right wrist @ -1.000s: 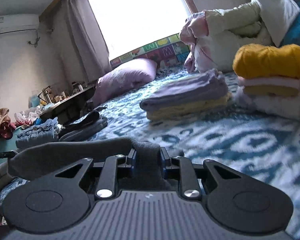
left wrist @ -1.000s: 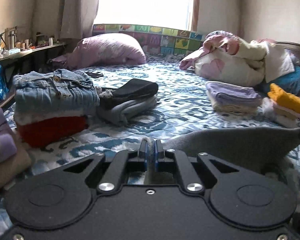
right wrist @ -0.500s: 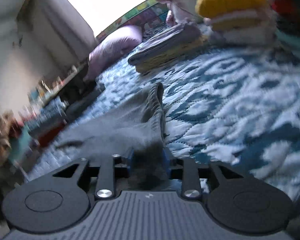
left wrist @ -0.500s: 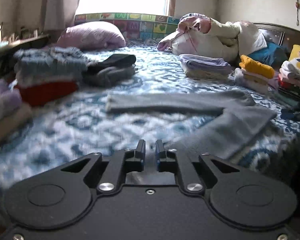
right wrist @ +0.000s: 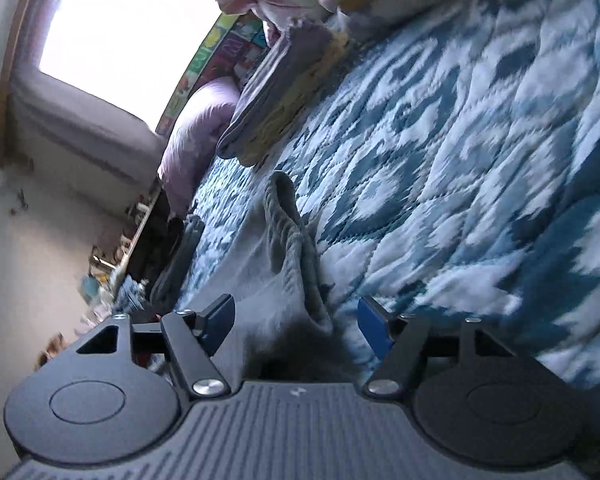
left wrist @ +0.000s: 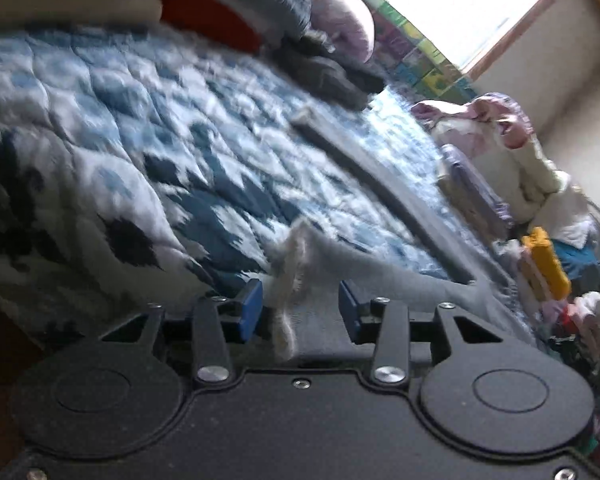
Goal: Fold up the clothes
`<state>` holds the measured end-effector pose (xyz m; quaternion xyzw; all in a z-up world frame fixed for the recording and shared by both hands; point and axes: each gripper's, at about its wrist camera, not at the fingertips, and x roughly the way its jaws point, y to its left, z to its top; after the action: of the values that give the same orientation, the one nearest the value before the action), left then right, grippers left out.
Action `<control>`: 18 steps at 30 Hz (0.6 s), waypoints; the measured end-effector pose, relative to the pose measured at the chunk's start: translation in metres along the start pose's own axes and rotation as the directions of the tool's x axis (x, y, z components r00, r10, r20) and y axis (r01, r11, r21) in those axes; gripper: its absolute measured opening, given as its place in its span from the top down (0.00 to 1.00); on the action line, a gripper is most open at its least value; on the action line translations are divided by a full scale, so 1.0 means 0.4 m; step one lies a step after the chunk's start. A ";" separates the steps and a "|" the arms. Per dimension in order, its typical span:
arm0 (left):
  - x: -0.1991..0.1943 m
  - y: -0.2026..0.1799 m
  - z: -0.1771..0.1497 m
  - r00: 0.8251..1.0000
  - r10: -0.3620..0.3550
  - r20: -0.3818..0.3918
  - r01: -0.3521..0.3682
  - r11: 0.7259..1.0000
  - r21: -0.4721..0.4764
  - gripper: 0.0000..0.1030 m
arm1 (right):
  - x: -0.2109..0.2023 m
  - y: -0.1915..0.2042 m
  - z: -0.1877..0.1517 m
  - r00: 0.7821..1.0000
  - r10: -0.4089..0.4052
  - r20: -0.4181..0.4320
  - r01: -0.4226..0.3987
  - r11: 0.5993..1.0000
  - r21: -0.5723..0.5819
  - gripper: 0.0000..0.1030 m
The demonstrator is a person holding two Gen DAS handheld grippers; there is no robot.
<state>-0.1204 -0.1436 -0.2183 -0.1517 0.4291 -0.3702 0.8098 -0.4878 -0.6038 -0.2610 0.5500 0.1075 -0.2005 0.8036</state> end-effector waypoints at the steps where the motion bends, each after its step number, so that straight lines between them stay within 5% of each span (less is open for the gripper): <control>1: 0.020 -0.012 -0.001 1.000 0.013 -0.005 -0.013 1.000 0.005 0.62 | 0.009 -0.003 0.002 1.000 0.009 0.005 -0.009 1.000 0.011 0.34; 3: 0.034 -0.047 0.016 1.000 0.023 0.003 -0.023 0.999 0.028 0.71 | 0.023 -0.005 0.005 1.000 0.020 0.015 -0.020 1.000 0.018 0.34; 4: 0.027 -0.070 0.035 1.000 0.019 0.019 -0.019 0.999 0.046 0.94 | 0.030 -0.004 0.006 1.000 0.024 0.019 -0.025 1.000 0.019 0.36; 6: 0.013 -0.117 0.073 0.999 0.008 0.048 -0.012 0.996 0.083 0.95 | 0.045 0.002 0.004 0.999 0.044 0.005 -0.044 0.999 -0.005 0.48; 8: -0.002 -0.163 0.111 0.997 -0.004 0.078 -0.006 0.993 0.120 0.96 | 0.065 0.021 -0.006 0.998 0.046 -0.041 -0.049 0.996 -0.068 0.75; 13: -0.077 -0.238 0.217 0.984 -0.055 0.169 0.020 0.980 0.198 0.96 | -0.001 0.070 -0.008 0.987 0.120 0.106 -0.099 0.979 -0.181 0.76; 16: -0.094 -0.224 0.252 0.986 -0.056 0.157 0.024 0.979 0.200 0.96 | -0.007 0.074 -0.019 0.995 0.074 0.070 -0.058 0.975 -0.214 0.76; 18: -0.029 -0.171 0.220 0.997 0.024 0.075 -0.038 0.982 0.184 0.96 | 0.018 0.060 -0.026 1.000 -0.019 -0.001 0.019 0.976 -0.215 0.76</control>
<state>-0.0856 -0.1879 -0.1214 -0.0824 0.3657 -0.3901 0.8410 -0.4702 -0.5879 -0.2474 0.4591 0.1349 -0.1945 0.8563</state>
